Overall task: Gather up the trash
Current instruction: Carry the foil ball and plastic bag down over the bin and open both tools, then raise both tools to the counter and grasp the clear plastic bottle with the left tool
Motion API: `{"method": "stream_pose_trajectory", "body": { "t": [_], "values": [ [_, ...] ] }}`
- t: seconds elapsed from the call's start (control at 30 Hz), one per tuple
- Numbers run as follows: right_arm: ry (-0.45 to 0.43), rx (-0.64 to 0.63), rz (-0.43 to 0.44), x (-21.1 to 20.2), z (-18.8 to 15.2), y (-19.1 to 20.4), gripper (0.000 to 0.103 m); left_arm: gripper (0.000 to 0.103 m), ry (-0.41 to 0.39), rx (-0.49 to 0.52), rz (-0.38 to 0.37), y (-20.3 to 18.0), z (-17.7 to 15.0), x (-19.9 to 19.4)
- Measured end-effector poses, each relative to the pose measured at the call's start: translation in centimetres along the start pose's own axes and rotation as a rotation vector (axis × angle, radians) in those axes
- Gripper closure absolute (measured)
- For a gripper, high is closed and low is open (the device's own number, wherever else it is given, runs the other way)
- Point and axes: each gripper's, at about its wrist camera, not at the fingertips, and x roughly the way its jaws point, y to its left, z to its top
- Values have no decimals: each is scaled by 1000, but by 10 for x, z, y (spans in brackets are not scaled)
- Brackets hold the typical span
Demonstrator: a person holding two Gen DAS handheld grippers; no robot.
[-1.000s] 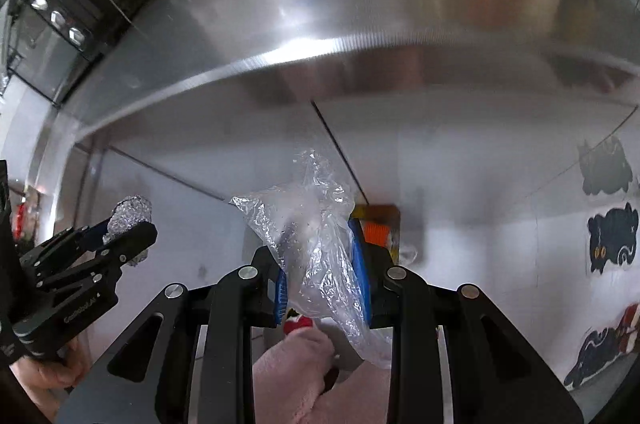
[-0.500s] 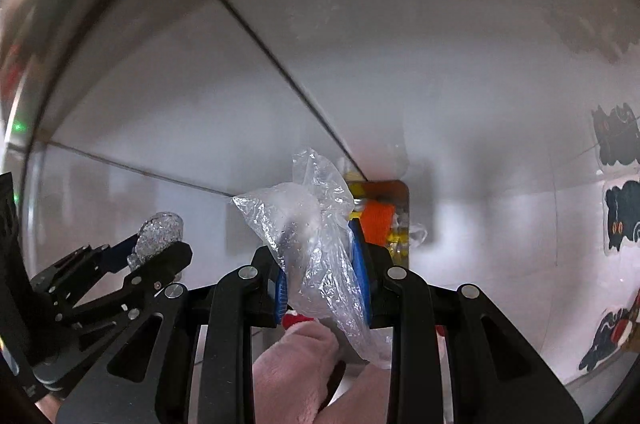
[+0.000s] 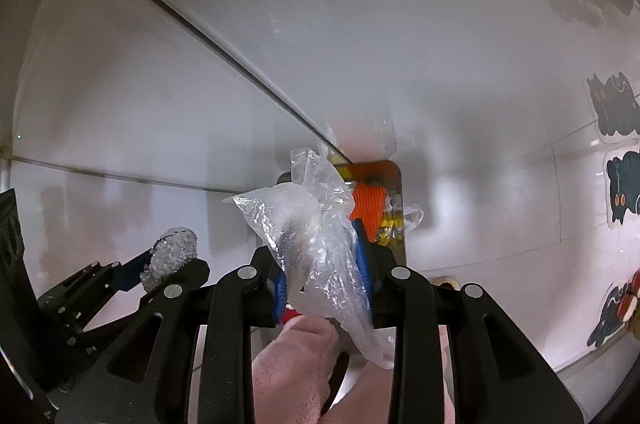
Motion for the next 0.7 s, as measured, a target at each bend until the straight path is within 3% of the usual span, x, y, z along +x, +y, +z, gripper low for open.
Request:
{"method": "stream_pose_trajectory", "body": {
  "t": [0.13,0.47,0.57,0.7],
  "values": [
    [-4,10,-2,-4,4,-5,63,59,3,-4,-8,-4,0,-1],
    [-32,19,-3,-17,-1,-2,41,41,-27,13,6,-6,3,-11],
    [-41,13,-1,-17,-5,-4,39,35,-39,11,16,-5,1,-18],
    [-66,11,1,-27,-9,0,26,28,-54,5,35,-1,-3,-31]
  ]
}}
